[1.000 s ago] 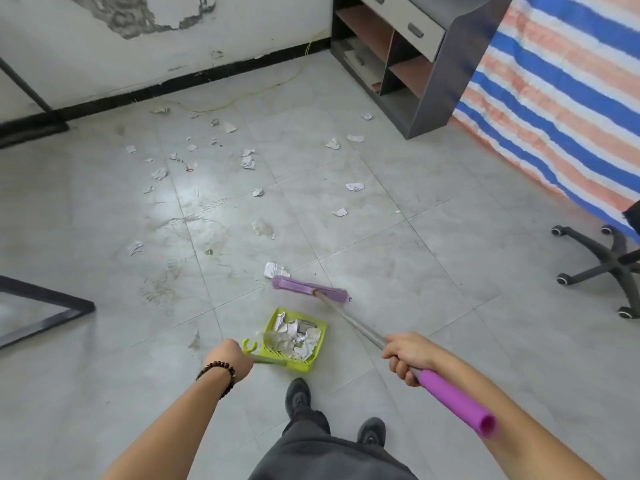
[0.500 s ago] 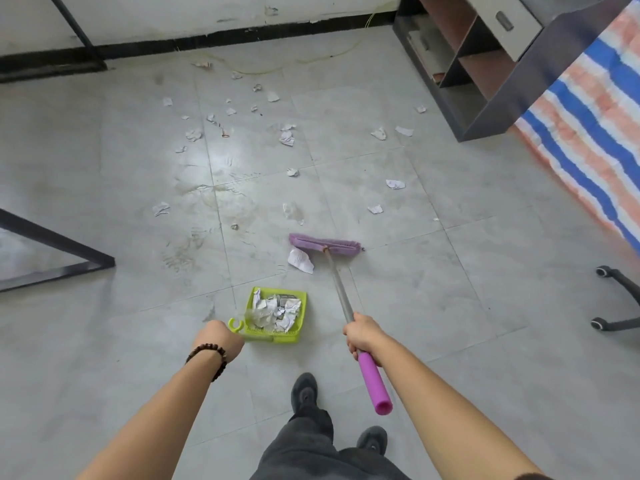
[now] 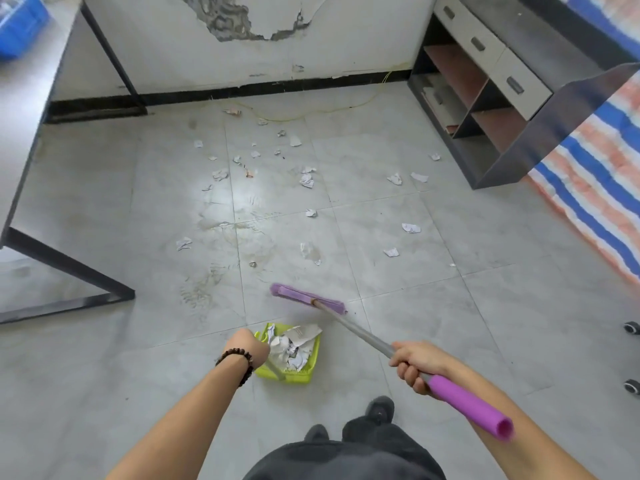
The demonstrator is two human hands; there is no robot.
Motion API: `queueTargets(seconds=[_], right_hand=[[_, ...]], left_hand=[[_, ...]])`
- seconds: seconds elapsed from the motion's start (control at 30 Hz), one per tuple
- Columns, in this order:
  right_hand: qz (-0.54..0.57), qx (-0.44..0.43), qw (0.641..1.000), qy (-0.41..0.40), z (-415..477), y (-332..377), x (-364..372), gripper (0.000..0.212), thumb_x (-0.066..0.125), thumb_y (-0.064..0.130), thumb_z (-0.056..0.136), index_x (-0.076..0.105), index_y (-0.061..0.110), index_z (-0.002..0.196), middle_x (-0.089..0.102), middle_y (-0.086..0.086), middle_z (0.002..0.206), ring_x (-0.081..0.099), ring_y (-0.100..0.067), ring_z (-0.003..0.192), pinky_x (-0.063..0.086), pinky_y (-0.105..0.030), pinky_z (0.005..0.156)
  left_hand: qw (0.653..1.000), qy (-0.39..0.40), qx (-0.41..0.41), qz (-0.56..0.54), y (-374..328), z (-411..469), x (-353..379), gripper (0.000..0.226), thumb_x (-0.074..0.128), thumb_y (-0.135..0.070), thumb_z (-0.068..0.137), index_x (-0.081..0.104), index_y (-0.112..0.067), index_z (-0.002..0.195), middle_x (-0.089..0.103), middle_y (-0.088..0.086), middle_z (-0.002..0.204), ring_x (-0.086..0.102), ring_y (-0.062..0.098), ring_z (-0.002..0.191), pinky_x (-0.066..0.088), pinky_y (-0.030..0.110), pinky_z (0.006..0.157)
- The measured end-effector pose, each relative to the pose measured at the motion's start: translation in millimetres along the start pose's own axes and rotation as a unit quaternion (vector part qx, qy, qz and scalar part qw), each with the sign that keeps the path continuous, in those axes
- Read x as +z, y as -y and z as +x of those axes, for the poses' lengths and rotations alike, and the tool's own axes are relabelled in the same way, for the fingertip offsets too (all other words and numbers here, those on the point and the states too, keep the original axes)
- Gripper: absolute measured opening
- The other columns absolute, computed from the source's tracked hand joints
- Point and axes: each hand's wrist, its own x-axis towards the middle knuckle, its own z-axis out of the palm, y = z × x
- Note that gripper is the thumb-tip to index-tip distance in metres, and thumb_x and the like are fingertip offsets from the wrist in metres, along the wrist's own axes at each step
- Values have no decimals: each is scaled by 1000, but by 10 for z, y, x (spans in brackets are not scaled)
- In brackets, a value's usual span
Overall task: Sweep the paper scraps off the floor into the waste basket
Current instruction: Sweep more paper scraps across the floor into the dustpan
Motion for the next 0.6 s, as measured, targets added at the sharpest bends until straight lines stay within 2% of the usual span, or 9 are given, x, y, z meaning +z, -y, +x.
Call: queueTargets(seconds=[0.1, 0.2, 0.3, 0.4, 0.6], right_hand=[[-4, -48, 999, -20, 159, 277, 127, 51, 44, -2, 92, 41, 11, 141, 38, 3, 45, 34, -3, 30, 26, -11, 31], [-12, -101, 994, -50, 374, 586, 204, 45, 45, -5, 87, 53, 9, 129, 42, -1, 50, 36, -6, 33, 29, -14, 33], [1, -132, 989, -66, 607, 996, 193, 37, 44, -5, 86, 56, 7, 119, 44, -4, 53, 36, -8, 36, 30, -16, 35], [4, -141, 987, -74, 880, 1533, 107, 23, 43, -3, 86, 55, 6, 104, 44, -5, 56, 37, -9, 38, 32, -18, 36], [-40, -96, 992, -71, 1401, 2493, -73, 24, 39, -1, 87, 51, 5, 107, 45, -6, 58, 38, -11, 37, 34, -19, 36]], left_hand=[[1000, -14, -12, -23, 59, 158, -105, 12, 49, -15, 84, 48, -10, 72, 49, 7, 68, 46, 24, 61, 39, 25, 57], [999, -29, -21, -32, 57, 315, -183, 21, 53, -28, 86, 53, -11, 73, 49, 5, 65, 43, 23, 55, 36, 23, 53], [999, -43, -20, -24, -64, 554, -274, 28, 53, -31, 88, 50, -15, 65, 45, 1, 56, 38, 23, 49, 30, 22, 47], [998, -55, -33, -1, -276, 853, -415, 26, 54, -22, 85, 48, -16, 60, 43, 0, 54, 38, 24, 49, 29, 22, 46], [993, -69, -89, 31, -759, 1313, -728, 16, 55, -13, 79, 54, -16, 63, 49, 2, 58, 43, 24, 52, 33, 22, 47]])
